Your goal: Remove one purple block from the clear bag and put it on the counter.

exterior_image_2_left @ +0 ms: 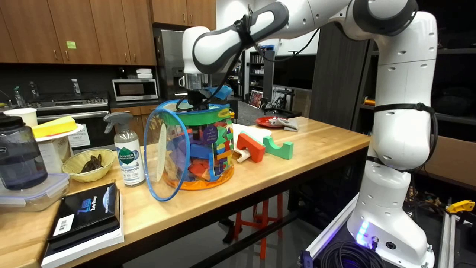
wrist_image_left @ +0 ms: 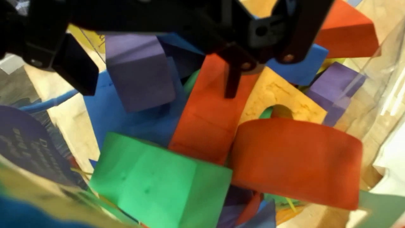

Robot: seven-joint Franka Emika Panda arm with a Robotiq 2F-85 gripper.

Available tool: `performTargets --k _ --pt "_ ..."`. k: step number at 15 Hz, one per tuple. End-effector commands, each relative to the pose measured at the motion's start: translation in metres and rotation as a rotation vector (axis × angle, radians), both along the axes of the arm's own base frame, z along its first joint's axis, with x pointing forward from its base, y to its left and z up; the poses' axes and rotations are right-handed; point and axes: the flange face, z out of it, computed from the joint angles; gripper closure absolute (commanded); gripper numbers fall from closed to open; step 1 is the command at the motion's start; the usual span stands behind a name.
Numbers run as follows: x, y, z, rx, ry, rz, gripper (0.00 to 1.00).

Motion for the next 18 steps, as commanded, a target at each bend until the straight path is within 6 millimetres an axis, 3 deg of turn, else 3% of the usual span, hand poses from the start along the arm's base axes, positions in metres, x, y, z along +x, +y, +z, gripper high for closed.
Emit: performTargets --k 1,3,4,5,9,13,18 --pt "-0.002 0.005 -0.004 -0.013 -0.007 0.003 0.0" --pt "-0.003 0.006 -0.006 -0.017 -0.007 0.006 0.0" --pt "-0.002 0.005 -0.006 -0.02 -0.009 0.003 0.05" --pt "-0.002 0.005 -0.007 -0.024 -0.011 0.004 0.26" --pt "0.001 -0.001 -0.005 -0.041 -0.031 -0.003 0.53" --pt "0.001 -0.005 -0.001 -0.042 -0.041 -0.015 0.65" --pt "0.001 -0.014 0.005 -0.037 -0.045 -0.036 0.94"
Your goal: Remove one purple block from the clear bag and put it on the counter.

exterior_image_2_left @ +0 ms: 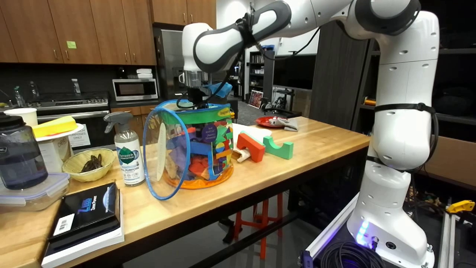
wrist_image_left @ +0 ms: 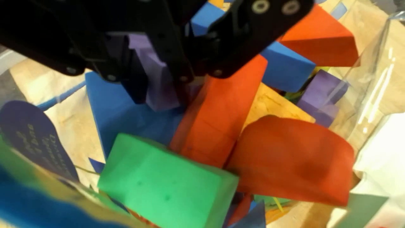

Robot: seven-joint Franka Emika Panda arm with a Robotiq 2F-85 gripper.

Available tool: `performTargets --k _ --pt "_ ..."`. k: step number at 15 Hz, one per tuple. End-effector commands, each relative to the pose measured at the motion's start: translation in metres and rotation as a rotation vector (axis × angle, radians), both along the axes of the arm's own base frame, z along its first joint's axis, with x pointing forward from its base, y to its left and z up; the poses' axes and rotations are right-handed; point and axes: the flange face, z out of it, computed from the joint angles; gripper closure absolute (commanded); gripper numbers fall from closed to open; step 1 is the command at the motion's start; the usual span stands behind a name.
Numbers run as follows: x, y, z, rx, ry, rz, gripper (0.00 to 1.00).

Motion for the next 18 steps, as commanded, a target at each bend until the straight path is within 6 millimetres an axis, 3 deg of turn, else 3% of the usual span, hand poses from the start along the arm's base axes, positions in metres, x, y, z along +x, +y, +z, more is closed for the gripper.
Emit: performTargets --k 1,2,11,18 --pt "0.0 -0.016 -0.003 -0.014 -0.003 -0.027 1.0" --pt "0.0 -0.018 -0.001 -0.014 -0.006 -0.028 0.95" --pt "0.003 -0.036 0.027 0.002 -0.059 -0.055 0.98" --pt "0.006 -0.062 0.072 0.025 -0.134 -0.105 0.99"
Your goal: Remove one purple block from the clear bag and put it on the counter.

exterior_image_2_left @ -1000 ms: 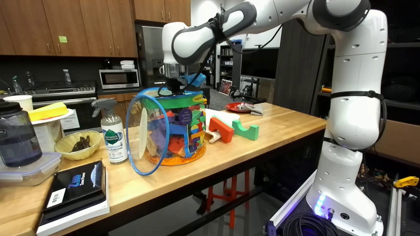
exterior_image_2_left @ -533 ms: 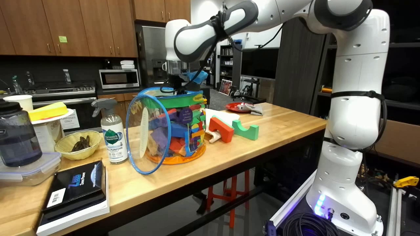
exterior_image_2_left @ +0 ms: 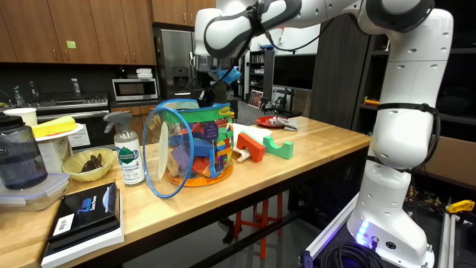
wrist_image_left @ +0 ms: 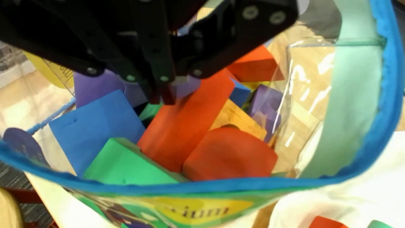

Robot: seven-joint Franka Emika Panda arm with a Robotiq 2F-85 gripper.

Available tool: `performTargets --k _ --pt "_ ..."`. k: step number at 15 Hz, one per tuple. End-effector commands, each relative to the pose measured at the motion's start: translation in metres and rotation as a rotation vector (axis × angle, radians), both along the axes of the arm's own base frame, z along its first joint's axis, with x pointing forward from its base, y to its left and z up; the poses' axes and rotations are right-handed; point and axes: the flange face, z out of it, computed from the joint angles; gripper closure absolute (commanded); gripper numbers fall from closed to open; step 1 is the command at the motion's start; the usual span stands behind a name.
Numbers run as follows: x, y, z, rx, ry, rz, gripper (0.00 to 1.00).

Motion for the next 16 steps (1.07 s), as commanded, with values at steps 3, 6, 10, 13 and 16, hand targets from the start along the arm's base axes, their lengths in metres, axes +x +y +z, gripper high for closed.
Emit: performTargets --k 3,6,10,13,16 --pt "-0.005 -0.029 0.048 0.019 -0.084 -0.043 0.99" --pt "-0.006 -0.042 0.076 0.034 -0.133 -0.064 0.99" --pt "-0.007 -0.056 0.114 0.046 -0.196 -0.095 0.99" --pt "-0.008 -0.07 0.139 0.052 -0.236 -0.124 0.99" --pt "-0.011 -0.087 0.157 0.046 -0.267 -0.158 0.99"
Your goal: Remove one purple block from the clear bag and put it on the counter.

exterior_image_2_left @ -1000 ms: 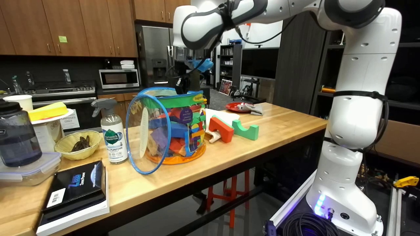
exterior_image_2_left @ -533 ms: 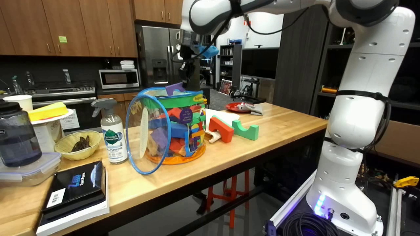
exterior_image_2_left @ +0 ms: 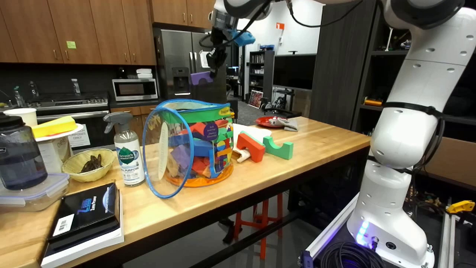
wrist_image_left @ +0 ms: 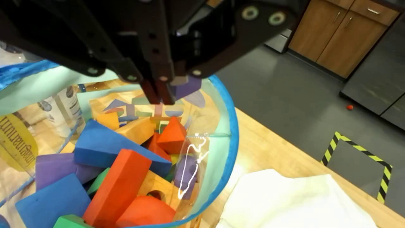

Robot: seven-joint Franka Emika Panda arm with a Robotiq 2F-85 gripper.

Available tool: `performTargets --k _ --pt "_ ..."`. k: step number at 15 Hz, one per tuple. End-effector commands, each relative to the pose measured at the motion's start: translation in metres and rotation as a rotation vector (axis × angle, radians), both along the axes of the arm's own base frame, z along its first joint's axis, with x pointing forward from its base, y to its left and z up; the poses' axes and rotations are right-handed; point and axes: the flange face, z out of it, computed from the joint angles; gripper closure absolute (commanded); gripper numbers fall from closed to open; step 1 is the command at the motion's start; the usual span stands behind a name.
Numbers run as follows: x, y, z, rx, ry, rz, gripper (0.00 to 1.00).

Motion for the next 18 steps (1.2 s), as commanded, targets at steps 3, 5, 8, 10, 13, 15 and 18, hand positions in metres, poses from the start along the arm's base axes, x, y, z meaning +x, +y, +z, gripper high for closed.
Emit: performTargets --k 3,5,8,10,13,15,18 --pt "-0.012 -0.038 0.035 -0.011 -0.047 -0.081 0.99" --pt "-0.018 -0.058 0.041 -0.006 -0.062 -0.113 0.99" --pt "-0.029 -0.084 0.049 -0.002 -0.079 -0.163 0.99" --pt "-0.039 -0.103 0.052 0.003 -0.091 -0.2 0.99" --pt "-0.057 -0.128 0.051 0.008 -0.094 -0.25 0.99" --pt "-0.07 -0.144 0.047 0.011 -0.093 -0.283 0.99" --pt "-0.091 -0.165 0.039 0.015 -0.088 -0.328 0.99"
